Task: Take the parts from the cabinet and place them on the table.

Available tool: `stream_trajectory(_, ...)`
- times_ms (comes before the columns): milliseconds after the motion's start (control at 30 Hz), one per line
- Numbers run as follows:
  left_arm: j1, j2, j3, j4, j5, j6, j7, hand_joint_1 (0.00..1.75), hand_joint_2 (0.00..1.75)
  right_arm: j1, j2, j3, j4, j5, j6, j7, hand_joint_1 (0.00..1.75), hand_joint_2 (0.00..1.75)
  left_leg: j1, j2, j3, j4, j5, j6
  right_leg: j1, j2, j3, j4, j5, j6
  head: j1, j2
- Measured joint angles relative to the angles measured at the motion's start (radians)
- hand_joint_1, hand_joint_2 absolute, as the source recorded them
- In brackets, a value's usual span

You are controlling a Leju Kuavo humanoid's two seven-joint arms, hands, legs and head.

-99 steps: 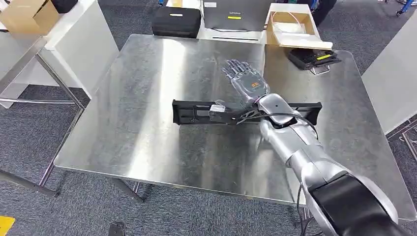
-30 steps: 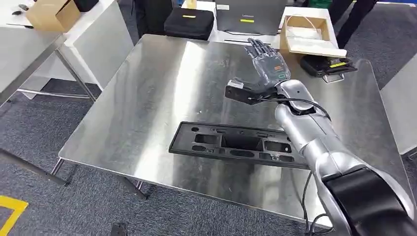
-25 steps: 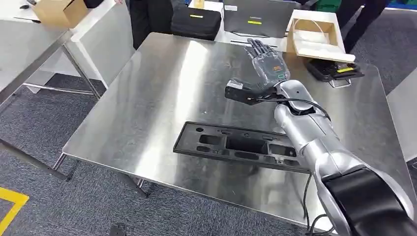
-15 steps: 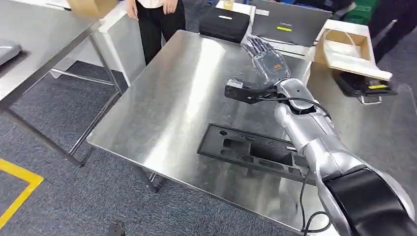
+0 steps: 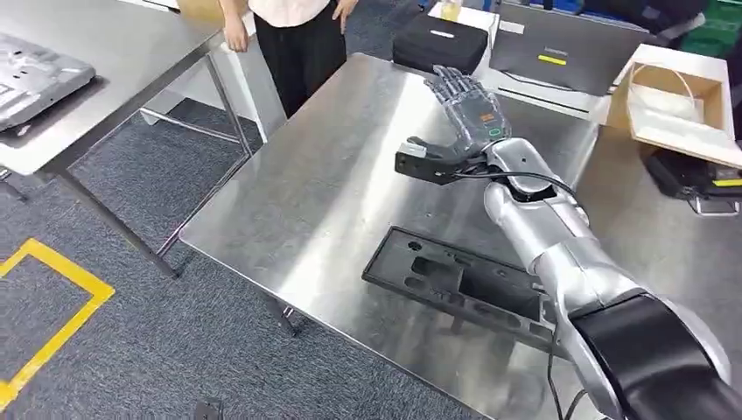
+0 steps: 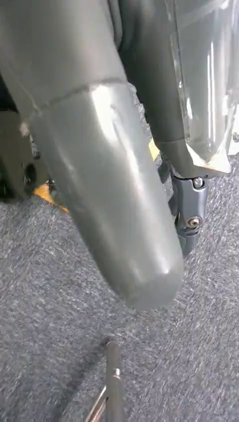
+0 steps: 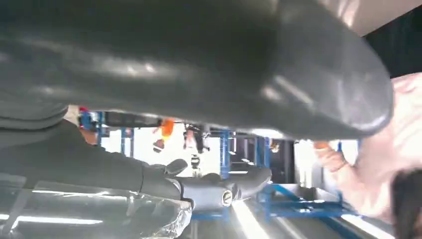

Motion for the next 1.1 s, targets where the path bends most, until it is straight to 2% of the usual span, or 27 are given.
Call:
stream_trajectory(33, 0.001, 0.000, 0.000, 0.000, 0.000, 0.000, 0.001, 0.00, 0.00, 0.002, 0.000, 0.001, 0.000, 0.000, 0.000, 0.002, 0.00, 0.00, 0.001, 0.001, -0.016, 0.019, 0.007, -0.001, 0.001, -0.010, 0.002, 0.000, -0.002, -0.002, 0.000, 0.000)
stream_trajectory(67, 0.002, 0.000, 0.000, 0.000, -0.001, 0.000, 0.001, 0.00, 0.00, 0.003, 0.000, 0.002, 0.000, 0.002, 0.000, 0.002, 0.00, 0.00, 0.001, 0.001, -0.006, -0.015, 0.038, 0.001, 0.001, -0.020, 0.004, 0.000, -0.006, 0.000, 0.000, 0.000)
stream_trajectory(133, 0.001, 0.000, 0.000, 0.000, -0.006, -0.003, 0.001, 0.00, 0.00, 0.001, 0.000, 0.004, 0.000, 0.003, 0.000, 0.008, 0.00, 0.00, -0.001, 0.016, 0.073, -0.173, 0.124, 0.012, 0.002, -0.036, 0.013, 0.000, -0.011, 0.003, 0.000, 0.000)
stream_trajectory(167, 0.000, 0.000, -0.001, 0.000, -0.010, -0.003, 0.002, 0.00, 0.00, 0.000, 0.000, 0.004, -0.001, 0.005, 0.000, 0.011, 0.00, 0.00, -0.008, 0.055, 0.120, -0.255, 0.155, 0.023, 0.004, -0.042, 0.019, -0.001, -0.015, 0.005, 0.000, 0.000)
stream_trajectory(200, -0.004, 0.000, -0.001, 0.000, -0.011, -0.005, 0.005, 0.00, 0.00, 0.000, -0.002, 0.004, -0.002, 0.006, 0.001, 0.014, 0.00, 0.00, -0.026, 0.093, 0.134, -0.280, 0.137, 0.029, 0.014, -0.052, 0.020, -0.001, -0.019, 0.012, 0.001, 0.000)
stream_trajectory(233, -0.006, 0.000, -0.002, 0.000, -0.015, -0.006, 0.006, 0.00, 0.00, 0.000, -0.008, 0.004, -0.002, 0.008, 0.002, 0.015, 0.00, 0.00, -0.027, 0.069, 0.130, -0.281, 0.139, 0.034, 0.013, -0.061, 0.021, -0.003, -0.021, 0.015, 0.003, 0.000)
stream_trajectory(333, -0.007, 0.002, -0.007, 0.000, -0.020, -0.005, 0.014, 0.00, 0.00, 0.005, -0.011, 0.004, -0.008, 0.010, 0.002, 0.016, 0.00, 0.00, -0.029, 0.035, 0.132, -0.294, 0.144, 0.046, 0.016, -0.089, 0.033, -0.013, -0.025, 0.031, 0.000, 0.000)
stream_trajectory(367, -0.006, 0.000, -0.007, 0.000, -0.021, -0.005, 0.015, 0.00, 0.00, 0.006, -0.020, 0.003, -0.011, 0.010, 0.002, 0.016, 0.00, 0.00, -0.020, 0.027, 0.145, -0.309, 0.153, 0.052, 0.013, -0.050, 0.020, 0.002, -0.036, 0.034, 0.005, 0.000)
stream_trajectory(400, -0.009, 0.000, -0.007, 0.000, -0.021, -0.005, 0.015, 0.00, 0.00, 0.005, -0.022, 0.003, -0.013, 0.010, 0.002, 0.016, 0.00, 0.00, -0.020, 0.015, 0.147, -0.313, 0.155, 0.057, 0.013, -0.015, 0.007, 0.042, -0.058, 0.028, 0.004, 0.000)
stream_trajectory(433, -0.014, 0.000, -0.008, 0.000, -0.021, -0.006, 0.016, 0.00, 0.00, 0.006, -0.028, 0.003, -0.014, 0.010, 0.003, 0.016, 0.00, 0.00, -0.020, 0.006, 0.147, -0.313, 0.157, 0.063, 0.011, 0.003, -0.028, 0.116, -0.089, 0.019, 0.008, 0.000)
stream_trajectory(467, -0.016, -0.001, -0.008, 0.000, -0.022, -0.007, 0.016, 0.00, 0.00, 0.012, -0.035, 0.003, -0.014, 0.011, 0.008, 0.016, 0.00, 0.00, -0.020, -0.010, 0.147, -0.313, 0.156, 0.064, 0.010, 0.009, -0.073, 0.203, -0.121, 0.013, 0.010, 0.000)
stream_trajectory(533, -0.014, -0.002, -0.008, 0.000, -0.022, -0.007, 0.017, 0.00, 0.00, 0.024, -0.043, 0.004, -0.014, 0.011, 0.010, 0.016, 0.00, 0.00, -0.020, -0.040, 0.148, -0.312, 0.155, 0.065, 0.011, 0.013, -0.139, 0.307, -0.142, 0.018, 0.012, 0.000)
stream_trajectory(567, -0.013, -0.002, -0.008, 0.000, -0.022, -0.007, 0.017, 0.00, 0.00, 0.025, -0.043, 0.004, -0.014, 0.011, 0.010, 0.016, 0.00, 0.00, -0.020, -0.057, 0.148, -0.311, 0.155, 0.064, 0.011, 0.015, -0.140, 0.288, -0.124, 0.027, 0.011, 0.000)
stream_trajectory(600, -0.014, -0.002, -0.008, 0.000, -0.022, -0.008, 0.017, 0.00, 0.00, 0.025, -0.045, 0.003, -0.014, 0.011, 0.010, 0.016, 0.00, 0.00, -0.020, -0.072, 0.149, -0.309, 0.154, 0.063, 0.010, 0.018, -0.116, 0.220, -0.087, 0.038, 0.012, 0.000)
stream_trajectory(633, -0.014, -0.002, -0.008, 0.000, -0.022, -0.008, 0.017, 0.00, 0.00, 0.024, -0.046, 0.003, -0.016, 0.011, 0.010, 0.016, 0.00, 0.00, -0.019, -0.085, 0.150, -0.304, 0.152, 0.060, 0.009, 0.025, -0.076, 0.127, -0.042, 0.049, 0.012, 0.000)
stream_trajectory(667, -0.014, -0.002, -0.008, 0.000, -0.022, -0.008, 0.017, 0.00, 0.00, 0.023, -0.048, 0.003, -0.017, 0.011, 0.010, 0.016, 0.00, 0.00, -0.018, -0.098, 0.149, -0.296, 0.146, 0.054, 0.003, 0.053, -0.032, 0.029, 0.001, 0.059, 0.013, 0.000)
stream_trajectory(700, -0.013, -0.002, -0.008, 0.000, -0.022, -0.008, 0.017, 0.00, 0.00, 0.024, -0.049, 0.003, -0.017, 0.010, 0.010, 0.016, 0.00, 0.00, -0.022, -0.108, 0.145, -0.289, 0.140, 0.047, 0.004, 0.074, -0.022, 0.013, 0.000, 0.049, 0.010, 0.000)
stream_trajectory(800, -0.011, -0.002, -0.008, 0.000, -0.022, -0.008, 0.017, 0.00, 0.00, 0.025, -0.045, 0.005, -0.018, 0.012, 0.011, 0.016, 0.00, 0.00, -0.016, -0.129, 0.134, -0.289, 0.144, 0.036, 0.013, 0.048, -0.017, 0.007, 0.005, 0.029, 0.011, 0.000)
stream_trajectory(833, -0.009, 0.000, -0.008, 0.000, -0.022, -0.008, 0.017, 0.00, 0.00, 0.024, -0.041, 0.004, -0.020, 0.012, 0.011, 0.016, 0.00, 0.00, -0.018, -0.137, 0.133, -0.287, 0.143, 0.032, 0.007, 0.038, -0.014, 0.002, 0.007, 0.023, 0.012, 0.000)
stream_trajectory(867, -0.007, 0.005, -0.008, 0.000, -0.022, -0.007, 0.018, 0.00, 0.00, 0.020, -0.039, 0.004, -0.024, 0.011, 0.011, 0.016, 0.00, 0.00, -0.018, -0.125, 0.126, -0.281, 0.135, 0.030, -0.001, 0.029, -0.010, 0.000, 0.009, 0.018, 0.013, 0.000)
stream_trajectory(900, -0.006, -0.003, -0.009, 0.000, -0.022, -0.007, 0.017, 0.00, 0.00, 0.018, -0.038, 0.004, -0.025, 0.011, 0.011, 0.016, 0.00, 0.00, -0.024, -0.071, 0.117, -0.252, 0.116, 0.021, -0.001, 0.023, -0.005, -0.001, 0.006, 0.007, 0.005, 0.000)
stream_trajectory(933, -0.008, -0.002, -0.009, 0.000, -0.022, -0.007, 0.017, 0.00, 0.00, 0.016, -0.037, 0.004, -0.027, 0.012, 0.011, 0.015, 0.00, 0.00, -0.018, -0.035, 0.088, -0.190, 0.083, 0.012, 0.001, 0.017, -0.002, -0.001, 0.003, -0.003, -0.010, 0.000)
stream_trajectory(967, -0.010, -0.001, -0.009, 0.000, -0.023, -0.007, 0.017, 0.00, 0.00, 0.016, -0.037, 0.004, -0.027, 0.012, 0.011, 0.015, 0.00, 0.00, -0.011, -0.014, 0.048, -0.107, 0.047, 0.007, 0.004, 0.009, 0.000, -0.001, 0.001, -0.005, -0.010, 0.000)
stream_trajectory(1000, -0.011, -0.001, -0.009, 0.000, -0.022, -0.007, 0.017, 0.00, 0.00, 0.016, -0.038, 0.004, -0.027, 0.012, 0.014, 0.015, 0.00, 0.00, -0.008, -0.003, 0.002, -0.021, 0.014, 0.003, 0.006, -0.004, 0.000, -0.001, -0.001, -0.008, -0.010, 0.000)
stream_trajectory(1033, -0.011, -0.002, -0.009, 0.000, -0.022, -0.007, 0.017, 0.00, 0.00, 0.016, -0.038, 0.004, -0.027, 0.012, 0.017, 0.015, 0.00, 0.00, -0.006, 0.000, -0.025, 0.024, 0.007, 0.000, 0.007, -0.014, 0.000, -0.001, -0.001, -0.009, -0.011, 0.000)
stream_trajectory(1067, -0.010, -0.002, -0.009, 0.000, -0.022, -0.007, 0.017, 0.00, 0.00, 0.017, -0.037, 0.004, -0.027, 0.012, 0.018, 0.015, 0.00, 0.00, -0.003, 0.000, -0.027, 0.020, 0.018, -0.001, 0.008, -0.023, 0.001, -0.001, -0.002, -0.009, -0.010, 0.000)
stream_trajectory(1100, -0.010, -0.002, -0.009, 0.000, -0.022, -0.007, 0.017, 0.00, 0.00, 0.017, -0.036, 0.004, -0.027, 0.012, 0.019, 0.015, 0.00, 0.00, -0.003, 0.003, -0.007, -0.025, 0.048, 0.001, 0.009, -0.032, 0.002, -0.001, -0.004, -0.009, -0.011, 0.000)
